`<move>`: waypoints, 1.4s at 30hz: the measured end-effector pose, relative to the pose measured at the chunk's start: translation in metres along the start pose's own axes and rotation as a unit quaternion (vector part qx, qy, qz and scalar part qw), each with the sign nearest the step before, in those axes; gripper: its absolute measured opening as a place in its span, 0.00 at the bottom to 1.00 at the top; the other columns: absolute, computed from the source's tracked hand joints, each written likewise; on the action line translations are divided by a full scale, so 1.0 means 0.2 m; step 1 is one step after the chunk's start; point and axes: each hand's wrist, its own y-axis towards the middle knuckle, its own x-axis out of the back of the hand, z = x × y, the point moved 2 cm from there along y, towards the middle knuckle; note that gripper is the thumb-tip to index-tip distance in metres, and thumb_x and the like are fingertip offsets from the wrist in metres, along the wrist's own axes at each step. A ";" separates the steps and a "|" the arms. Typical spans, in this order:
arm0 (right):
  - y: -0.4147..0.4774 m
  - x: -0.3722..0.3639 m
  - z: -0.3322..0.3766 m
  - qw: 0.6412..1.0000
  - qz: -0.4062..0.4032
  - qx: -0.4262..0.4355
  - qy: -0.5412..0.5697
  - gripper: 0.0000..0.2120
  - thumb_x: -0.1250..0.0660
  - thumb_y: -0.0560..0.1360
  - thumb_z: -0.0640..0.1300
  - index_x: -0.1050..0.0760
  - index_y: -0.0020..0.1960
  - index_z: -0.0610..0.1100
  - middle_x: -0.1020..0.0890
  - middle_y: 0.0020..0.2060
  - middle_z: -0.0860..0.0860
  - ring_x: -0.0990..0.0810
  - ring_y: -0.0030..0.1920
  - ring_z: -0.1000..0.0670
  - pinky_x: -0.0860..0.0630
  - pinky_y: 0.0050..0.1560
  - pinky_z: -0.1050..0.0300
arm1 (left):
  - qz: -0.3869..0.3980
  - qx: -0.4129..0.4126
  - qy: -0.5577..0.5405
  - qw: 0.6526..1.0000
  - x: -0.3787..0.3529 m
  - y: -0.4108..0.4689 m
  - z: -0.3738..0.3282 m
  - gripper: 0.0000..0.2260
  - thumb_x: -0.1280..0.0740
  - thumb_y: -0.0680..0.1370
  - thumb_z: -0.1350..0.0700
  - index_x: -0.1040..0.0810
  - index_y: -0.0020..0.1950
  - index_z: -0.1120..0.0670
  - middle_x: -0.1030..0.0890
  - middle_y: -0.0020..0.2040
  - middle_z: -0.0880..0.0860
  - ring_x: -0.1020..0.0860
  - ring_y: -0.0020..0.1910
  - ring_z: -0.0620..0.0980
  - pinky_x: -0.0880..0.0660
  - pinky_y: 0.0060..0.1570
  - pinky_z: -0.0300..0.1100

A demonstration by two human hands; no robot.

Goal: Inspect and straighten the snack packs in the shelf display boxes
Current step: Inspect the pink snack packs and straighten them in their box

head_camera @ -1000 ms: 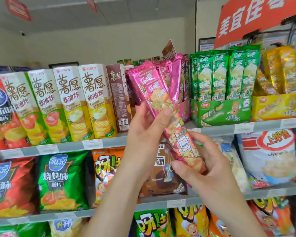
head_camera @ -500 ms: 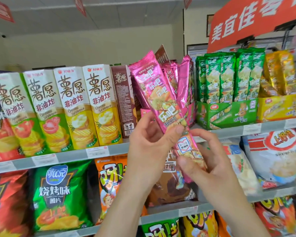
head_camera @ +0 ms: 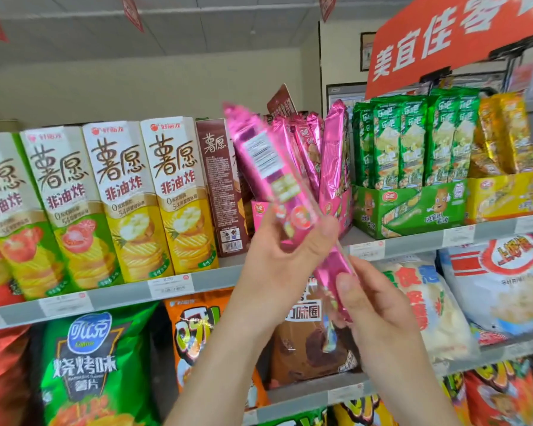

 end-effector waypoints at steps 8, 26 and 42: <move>-0.01 0.01 -0.01 0.937 -0.112 0.183 -0.275 0.21 0.27 0.67 0.59 0.27 0.57 0.59 0.24 0.50 0.57 0.22 0.49 0.54 0.29 0.46 0.71 | -0.058 0.004 -0.046 0.997 0.05 0.03 0.02 0.26 0.24 0.67 0.58 0.27 0.63 0.54 0.14 0.49 0.53 0.16 0.49 0.52 0.19 0.47 0.45; 0.00 0.01 -0.01 1.000 -0.016 0.020 0.005 0.13 0.23 0.63 0.43 0.23 0.45 0.50 0.16 0.45 0.48 0.16 0.47 0.52 0.22 0.44 0.66 | -0.084 0.011 -0.093 0.992 0.08 0.14 -0.05 0.10 0.36 0.79 0.53 0.21 0.55 0.57 0.18 0.46 0.55 0.20 0.44 0.51 0.22 0.50 0.50; -0.01 0.03 0.05 0.973 -0.023 0.184 -0.140 0.05 0.27 0.69 0.47 0.18 0.44 0.57 0.18 0.40 0.57 0.18 0.40 0.55 0.24 0.40 0.68 | -0.075 0.034 -0.269 0.960 0.14 0.21 -0.03 0.18 0.43 0.83 0.52 0.15 0.49 0.58 0.17 0.48 0.58 0.19 0.46 0.54 0.24 0.59 0.53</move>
